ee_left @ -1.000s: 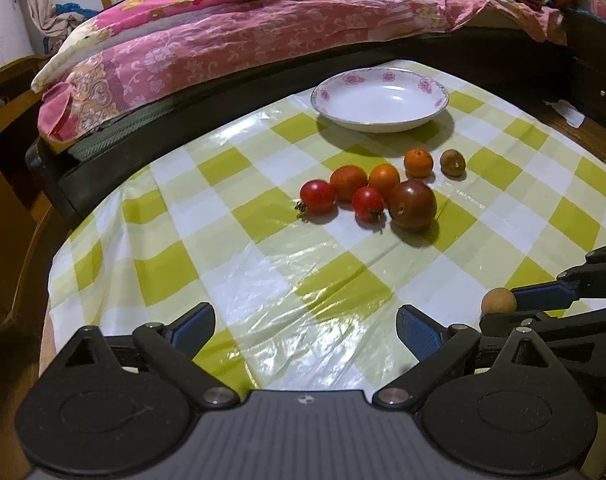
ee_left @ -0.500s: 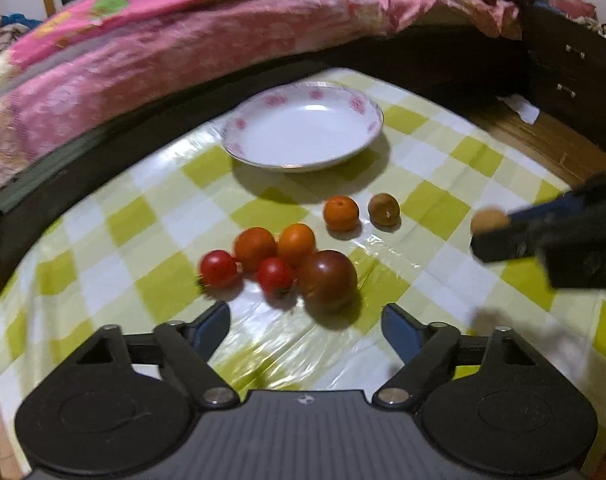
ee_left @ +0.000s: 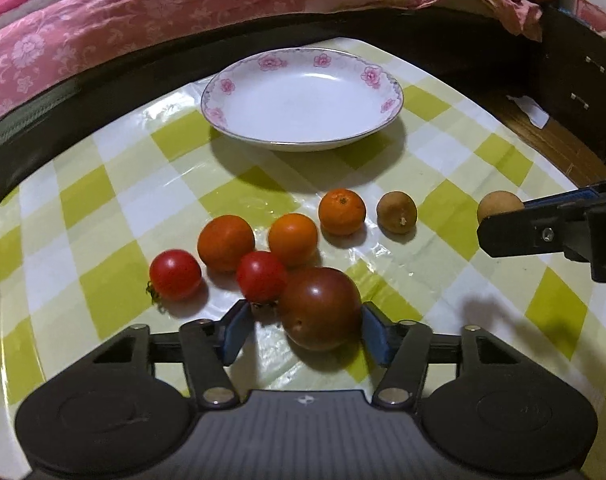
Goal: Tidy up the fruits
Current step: 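Grasp the large dark brown tomato with the left tool while right holds brown fruit, then carry both fruits over the white plate and open both tools to drop them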
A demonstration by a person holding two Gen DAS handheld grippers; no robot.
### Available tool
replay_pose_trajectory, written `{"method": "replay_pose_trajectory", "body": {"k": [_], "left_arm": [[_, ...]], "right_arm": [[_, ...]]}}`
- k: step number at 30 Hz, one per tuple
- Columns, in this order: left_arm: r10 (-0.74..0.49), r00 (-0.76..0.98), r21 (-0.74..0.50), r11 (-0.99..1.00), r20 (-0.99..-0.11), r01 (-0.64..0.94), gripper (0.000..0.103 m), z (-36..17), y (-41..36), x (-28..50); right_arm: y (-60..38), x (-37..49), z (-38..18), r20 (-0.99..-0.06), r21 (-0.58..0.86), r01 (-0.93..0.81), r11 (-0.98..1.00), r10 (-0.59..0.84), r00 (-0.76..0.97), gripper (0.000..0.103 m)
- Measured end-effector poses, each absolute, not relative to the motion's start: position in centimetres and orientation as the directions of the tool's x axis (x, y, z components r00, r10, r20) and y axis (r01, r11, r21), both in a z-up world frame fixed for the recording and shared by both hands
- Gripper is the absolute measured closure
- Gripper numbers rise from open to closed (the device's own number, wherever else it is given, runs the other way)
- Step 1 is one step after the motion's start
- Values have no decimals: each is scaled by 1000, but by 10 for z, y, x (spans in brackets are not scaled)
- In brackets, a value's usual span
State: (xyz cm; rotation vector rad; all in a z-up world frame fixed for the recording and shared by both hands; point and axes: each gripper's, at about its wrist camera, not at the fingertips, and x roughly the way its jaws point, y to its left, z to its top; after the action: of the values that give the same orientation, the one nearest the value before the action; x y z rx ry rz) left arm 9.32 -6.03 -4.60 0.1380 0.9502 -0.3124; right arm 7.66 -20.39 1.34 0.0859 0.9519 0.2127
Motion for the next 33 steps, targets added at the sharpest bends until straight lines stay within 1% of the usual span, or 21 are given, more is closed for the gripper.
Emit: {"method": "replay_pose_trajectory", "body": {"k": [3, 5, 6, 15, 23, 26, 33], "left_arm": [[-214, 539, -36, 947, -815, 320, 42, -45, -57, 93], [-215, 530, -33, 943, -821, 331, 48, -43, -59, 94], [-228, 521, -41, 938, -823, 345, 56, -42, -60, 94], [-231, 523, -25, 928, -820, 372, 56, -42, -63, 90], [-288, 534, -87, 925, -795, 369, 56, -22, -55, 95], [-292, 554, -84, 925, -780, 371, 56, -12, -56, 107], [-276, 608, -32, 925, -745, 380, 56, 3, -64, 154]], "right_arm": [[-208, 79, 10, -807, 178, -127, 976, 219, 549, 82], [-211, 81, 8, -809, 181, -116, 977, 215, 547, 82], [-213, 81, 8, -809, 183, -112, 977, 214, 548, 82], [-208, 76, 6, -801, 137, -133, 982, 189, 568, 82], [-205, 83, 8, -792, 135, -115, 984, 177, 584, 82], [-204, 92, 15, -784, 151, -109, 983, 186, 592, 82], [-199, 132, 19, -753, 132, -117, 984, 176, 634, 82]]}}
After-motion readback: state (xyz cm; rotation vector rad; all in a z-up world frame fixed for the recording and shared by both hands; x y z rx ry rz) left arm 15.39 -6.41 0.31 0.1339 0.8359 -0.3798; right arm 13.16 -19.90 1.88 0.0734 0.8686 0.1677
